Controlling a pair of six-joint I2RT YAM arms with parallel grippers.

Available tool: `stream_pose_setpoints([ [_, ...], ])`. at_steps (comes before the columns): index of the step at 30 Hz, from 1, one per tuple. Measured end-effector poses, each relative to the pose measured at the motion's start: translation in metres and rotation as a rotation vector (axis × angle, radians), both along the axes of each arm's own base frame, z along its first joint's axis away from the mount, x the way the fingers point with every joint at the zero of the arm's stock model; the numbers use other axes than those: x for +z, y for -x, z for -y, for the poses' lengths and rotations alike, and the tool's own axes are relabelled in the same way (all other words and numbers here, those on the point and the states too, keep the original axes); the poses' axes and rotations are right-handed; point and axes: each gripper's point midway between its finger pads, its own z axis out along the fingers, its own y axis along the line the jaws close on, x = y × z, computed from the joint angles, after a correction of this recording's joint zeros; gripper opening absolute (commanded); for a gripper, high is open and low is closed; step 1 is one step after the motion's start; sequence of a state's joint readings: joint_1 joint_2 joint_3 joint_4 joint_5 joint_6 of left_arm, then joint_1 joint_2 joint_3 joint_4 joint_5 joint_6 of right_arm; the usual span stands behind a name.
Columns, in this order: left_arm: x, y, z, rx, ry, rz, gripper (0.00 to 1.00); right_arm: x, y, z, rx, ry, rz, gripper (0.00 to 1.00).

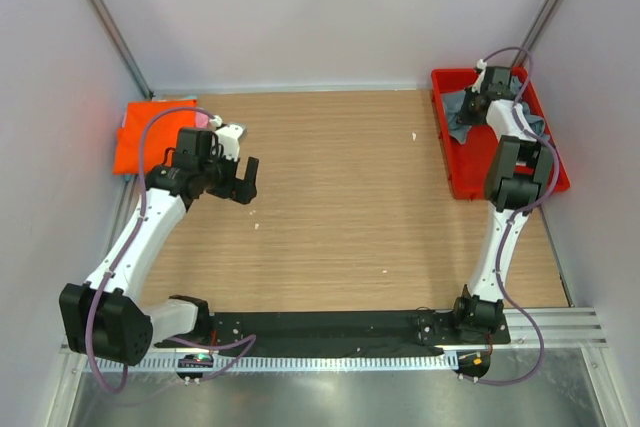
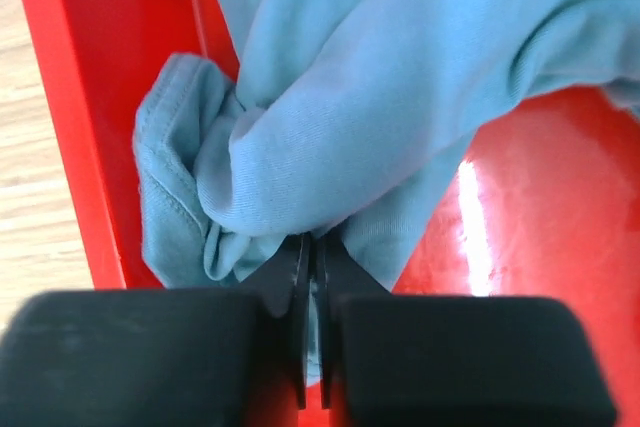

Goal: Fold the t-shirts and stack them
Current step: Grab the tshirt from the pile, then move the tshirt to the center of the board

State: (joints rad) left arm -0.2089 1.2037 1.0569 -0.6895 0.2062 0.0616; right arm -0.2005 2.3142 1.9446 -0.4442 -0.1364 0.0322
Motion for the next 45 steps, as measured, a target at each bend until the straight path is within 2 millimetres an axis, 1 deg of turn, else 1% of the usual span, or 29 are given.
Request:
stream_pose_setpoints([
  [2, 0.0, 0.0, 0.0, 0.0, 0.0, 0.0, 1.0, -0.002, 0.004, -0.001, -0.001, -0.001, 0.001, 0.02],
  [4, 0.0, 0.0, 0.0, 0.0, 0.0, -0.001, 1.0, 0.005, 0.014, -0.003, 0.004, 0.001, -0.001, 0.01],
  [5, 0.0, 0.0, 0.0, 0.0, 0.0, -0.001, 1.0, 0.012, 0.02, -0.005, 0.009, 0.003, 0.003, 0.01],
  [6, 0.0, 0.0, 0.0, 0.001, -0.001, -0.001, 1.0, 0.024, 0.026, -0.007, 0.017, 0.008, 0.015, 0.01],
  [7, 0.0, 0.0, -0.001, 0.002, -0.003, -0.001, 1.0, 0.041, 0.03, -0.008, 0.028, 0.019, 0.036, 0.01],
  [9, -0.001, -0.001, -0.004, 0.014, -0.015, 0.002, 1.0, 0.088, 0.039, -0.012, 0.06, 0.048, 0.109, 0.01],
  [10, -0.001, -0.002, -0.006, 0.023, -0.024, 0.004, 1.0, 0.118, 0.043, -0.014, 0.078, 0.067, 0.164, 0.01],
  [11, 0.0, -0.003, -0.009, 0.032, -0.031, 0.006, 1.0, 0.156, 0.049, -0.019, 0.101, 0.091, 0.236, 0.02],
  [12, 0.0, -0.004, -0.011, 0.042, -0.038, 0.008, 1.0, 0.184, 0.055, -0.023, 0.118, 0.109, 0.291, 0.01],
  [13, 0.0, -0.005, -0.012, 0.048, -0.041, 0.009, 1.0, 0.221, 0.065, -0.031, 0.143, 0.132, 0.363, 0.01],
  [15, 0.0, -0.007, -0.014, 0.056, -0.042, 0.007, 1.0, 0.289, 0.093, -0.053, 0.215, 0.177, 0.499, 0.01],
  [16, 0.0, -0.008, -0.014, 0.057, -0.042, 0.006, 1.0, 0.312, 0.105, -0.064, 0.249, 0.189, 0.55, 0.01],
  [17, 0.0, -0.009, -0.014, 0.059, -0.04, 0.005, 0.99, 0.338, 0.12, -0.08, 0.301, 0.2, 0.609, 0.01],
  [19, -0.001, -0.009, -0.013, 0.06, -0.04, 0.004, 1.0, 0.379, 0.154, -0.117, 0.419, 0.204, 0.705, 0.01],
  [20, -0.001, -0.009, -0.013, 0.061, -0.039, 0.004, 1.0, 0.395, 0.172, -0.14, 0.494, 0.192, 0.745, 0.01],
  [23, 0.0, -0.01, -0.013, 0.064, -0.037, 0.007, 1.0, 0.431, 0.218, -0.191, 0.689, 0.124, 0.833, 0.01],
  [24, 0.0, -0.011, -0.013, 0.065, -0.035, 0.009, 1.0, 0.441, 0.231, -0.202, 0.743, 0.093, 0.853, 0.01],
  [25, 0.001, -0.012, -0.013, 0.069, -0.033, 0.012, 1.0, 0.451, 0.241, -0.209, 0.777, 0.067, 0.871, 0.01],
  [28, 0.002, -0.015, -0.015, 0.09, -0.035, 0.023, 1.0, 0.482, 0.268, -0.224, 0.863, -0.018, 0.933, 0.01],
  [31, 0.004, -0.018, -0.018, 0.108, -0.043, 0.038, 0.99, 0.501, 0.284, -0.234, 0.928, -0.098, 0.968, 0.01],
  [33, 0.005, -0.02, -0.019, 0.118, -0.044, 0.049, 1.0, 0.513, 0.288, -0.239, 0.953, -0.162, 0.985, 0.01],
  [35, 0.005, -0.021, -0.02, 0.122, -0.043, 0.052, 1.0, 0.522, 0.287, -0.243, 0.973, -0.233, 0.996, 0.01],
  [37, 0.003, -0.02, -0.02, 0.127, -0.04, 0.05, 1.0, 0.532, 0.277, -0.243, 0.984, -0.3, 1.011, 0.01],
  [39, 0.003, -0.021, -0.021, 0.133, -0.04, 0.05, 1.0, 0.536, 0.265, -0.242, 0.984, -0.361, 1.011, 0.01],
  [40, 0.003, -0.021, -0.021, 0.138, -0.042, 0.052, 1.0, 0.536, 0.263, -0.241, 0.98, -0.368, 1.009, 0.01],
  [41, 0.004, -0.022, -0.022, 0.144, -0.045, 0.056, 1.0, 0.534, 0.256, -0.24, 0.974, -0.389, 1.005, 0.01],
  [43, 0.005, -0.023, -0.024, 0.153, -0.05, 0.064, 1.0, 0.523, 0.246, -0.239, 0.963, -0.423, 0.981, 0.01],
  [45, 0.006, -0.024, -0.026, 0.16, -0.054, 0.07, 1.0, 0.501, 0.236, -0.239, 0.948, -0.455, 0.943, 0.01],
])
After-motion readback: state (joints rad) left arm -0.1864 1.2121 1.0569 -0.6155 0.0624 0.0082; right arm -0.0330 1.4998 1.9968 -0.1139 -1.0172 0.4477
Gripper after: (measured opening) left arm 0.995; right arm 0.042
